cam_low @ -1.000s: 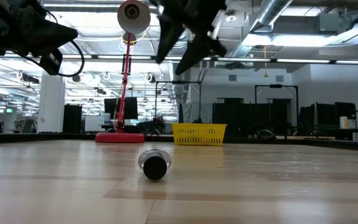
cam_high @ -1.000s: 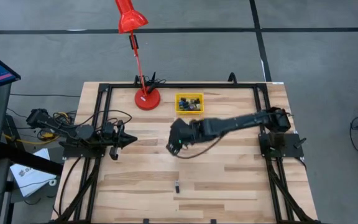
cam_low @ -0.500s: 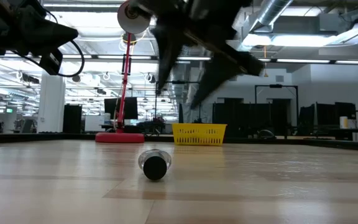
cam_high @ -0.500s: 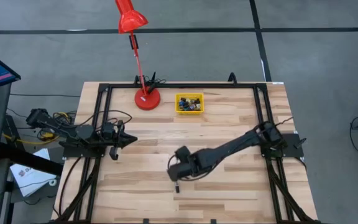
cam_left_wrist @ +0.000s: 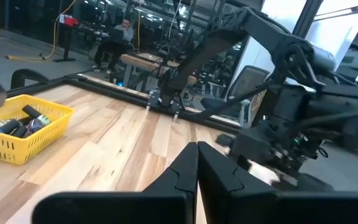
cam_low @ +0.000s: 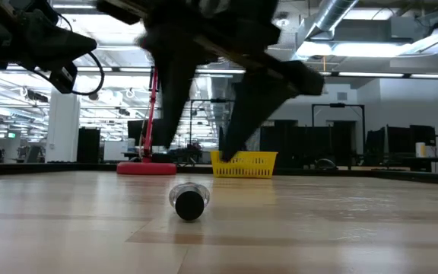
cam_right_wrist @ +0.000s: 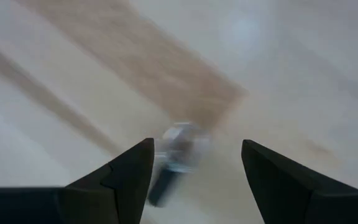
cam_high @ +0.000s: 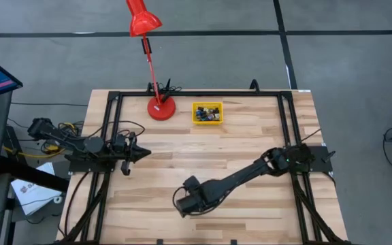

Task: Pick & Place Nail Polish
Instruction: Put the transparent nail polish bottle into the yellow bin

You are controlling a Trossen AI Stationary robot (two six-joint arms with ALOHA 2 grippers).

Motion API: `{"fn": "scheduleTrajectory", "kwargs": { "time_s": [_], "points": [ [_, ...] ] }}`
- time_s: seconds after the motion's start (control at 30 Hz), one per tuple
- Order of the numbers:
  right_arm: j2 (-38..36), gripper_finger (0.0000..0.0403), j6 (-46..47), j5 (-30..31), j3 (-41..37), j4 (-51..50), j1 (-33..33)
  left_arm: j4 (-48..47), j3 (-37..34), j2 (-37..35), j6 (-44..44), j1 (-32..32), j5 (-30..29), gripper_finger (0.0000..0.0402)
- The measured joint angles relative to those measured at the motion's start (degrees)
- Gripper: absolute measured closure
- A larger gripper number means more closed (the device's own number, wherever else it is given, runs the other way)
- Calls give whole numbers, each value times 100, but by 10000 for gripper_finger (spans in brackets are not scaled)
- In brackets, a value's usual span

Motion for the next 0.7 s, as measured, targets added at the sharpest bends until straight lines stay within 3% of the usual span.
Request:
{"fn": "scheduleTrajectory", "kwargs": {
  "time_s": [0.27,0.7],
  "points": [
    [591,171,206,-253,948,-620,226,90,0,210,0,-1,7,401],
    [688,193,340,-278,948,-438,314,150,0,382,1,5,36,401]
  ]
}}
